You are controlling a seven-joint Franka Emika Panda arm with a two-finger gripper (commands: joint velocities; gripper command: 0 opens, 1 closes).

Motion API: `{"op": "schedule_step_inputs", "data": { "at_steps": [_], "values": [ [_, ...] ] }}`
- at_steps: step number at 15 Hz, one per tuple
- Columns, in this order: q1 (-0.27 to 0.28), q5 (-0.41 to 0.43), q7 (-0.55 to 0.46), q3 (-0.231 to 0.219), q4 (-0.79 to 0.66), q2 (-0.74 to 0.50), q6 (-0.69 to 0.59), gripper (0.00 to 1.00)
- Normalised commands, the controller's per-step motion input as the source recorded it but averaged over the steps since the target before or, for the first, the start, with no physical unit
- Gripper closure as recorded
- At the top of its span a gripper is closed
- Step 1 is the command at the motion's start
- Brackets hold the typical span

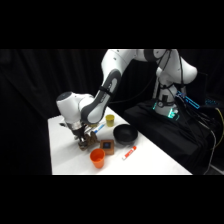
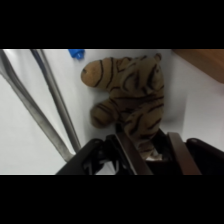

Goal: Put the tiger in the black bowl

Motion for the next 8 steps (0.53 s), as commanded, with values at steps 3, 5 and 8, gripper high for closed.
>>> {"op": "schedule_step_inputs", "data": {
  "at_steps": [3,5,8],
  "values": [
    [-0.066,0.074,0.0,0.04,0.18,0.05,-0.12,0.95],
    [-0.053,0.074,0.02,0.034,-0.03,-0.15,-0.14,0.93],
    [-0.03,0.062,0.02,0.023,-0.25,-0.41,-0.19,0.95]
  ]
}}
